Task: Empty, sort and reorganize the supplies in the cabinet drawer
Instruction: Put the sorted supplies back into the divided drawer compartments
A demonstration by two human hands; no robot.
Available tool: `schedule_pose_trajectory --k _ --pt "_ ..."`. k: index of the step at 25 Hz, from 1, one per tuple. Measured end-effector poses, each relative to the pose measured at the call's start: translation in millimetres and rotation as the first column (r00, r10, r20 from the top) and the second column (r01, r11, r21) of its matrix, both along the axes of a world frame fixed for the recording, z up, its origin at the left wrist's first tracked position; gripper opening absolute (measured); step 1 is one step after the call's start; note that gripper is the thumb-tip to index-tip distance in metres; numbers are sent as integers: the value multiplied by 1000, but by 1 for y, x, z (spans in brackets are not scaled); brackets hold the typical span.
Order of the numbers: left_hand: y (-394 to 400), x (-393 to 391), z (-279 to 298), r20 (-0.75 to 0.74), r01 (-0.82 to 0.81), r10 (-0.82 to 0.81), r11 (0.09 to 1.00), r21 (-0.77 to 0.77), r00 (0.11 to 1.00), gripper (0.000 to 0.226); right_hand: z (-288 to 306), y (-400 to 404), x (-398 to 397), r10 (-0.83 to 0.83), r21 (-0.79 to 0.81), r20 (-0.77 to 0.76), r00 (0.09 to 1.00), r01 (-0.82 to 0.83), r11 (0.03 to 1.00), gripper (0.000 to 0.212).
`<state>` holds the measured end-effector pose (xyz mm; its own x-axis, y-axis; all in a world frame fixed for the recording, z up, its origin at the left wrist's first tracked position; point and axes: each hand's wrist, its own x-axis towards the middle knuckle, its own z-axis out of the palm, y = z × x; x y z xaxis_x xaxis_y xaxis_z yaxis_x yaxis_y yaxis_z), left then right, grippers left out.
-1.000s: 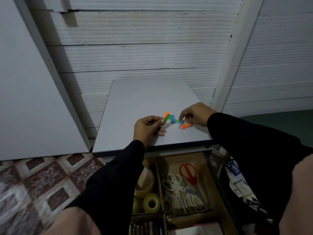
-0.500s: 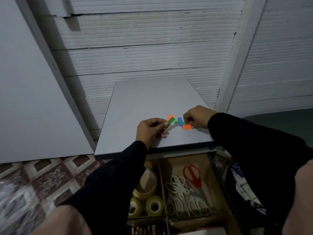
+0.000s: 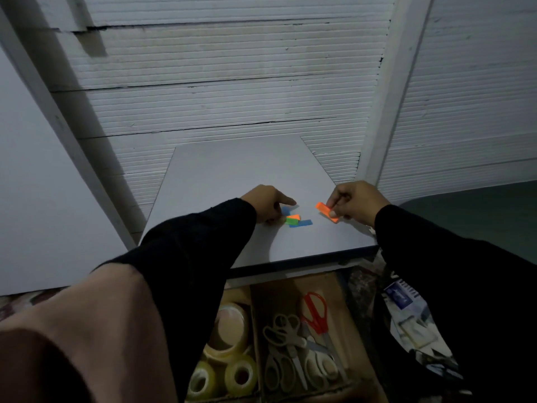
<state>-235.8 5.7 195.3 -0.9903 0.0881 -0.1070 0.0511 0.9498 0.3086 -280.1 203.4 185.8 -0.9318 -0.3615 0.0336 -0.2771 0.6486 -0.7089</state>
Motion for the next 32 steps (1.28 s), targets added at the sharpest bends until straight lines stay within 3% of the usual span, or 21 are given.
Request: schedule_pose_trajectory --k 5,11,17,23,32 --pt "7 -7 -1 -62 -42 34 991 -128 997 30 -2 2 5 6 -31 53 999 -4 1000 21" --pt "-6 8 -28 -249 -220 221 975 34 943 22 4 -12 15 36 -28 37 999 -35 999 17" --pt "-10 19 -40 -291 -299 376 914 274 880 24 5 -29 17 128 179 -48 991 -118 977 23" --pt "-16 24 -35 -283 -346 385 921 179 878 21 -2 -53 11 216 506 -118 969 -129 853 37" --pt "-19 16 -22 -284 -281 356 920 272 891 25 1 -63 8 235 576 -93 968 -140 805 24"
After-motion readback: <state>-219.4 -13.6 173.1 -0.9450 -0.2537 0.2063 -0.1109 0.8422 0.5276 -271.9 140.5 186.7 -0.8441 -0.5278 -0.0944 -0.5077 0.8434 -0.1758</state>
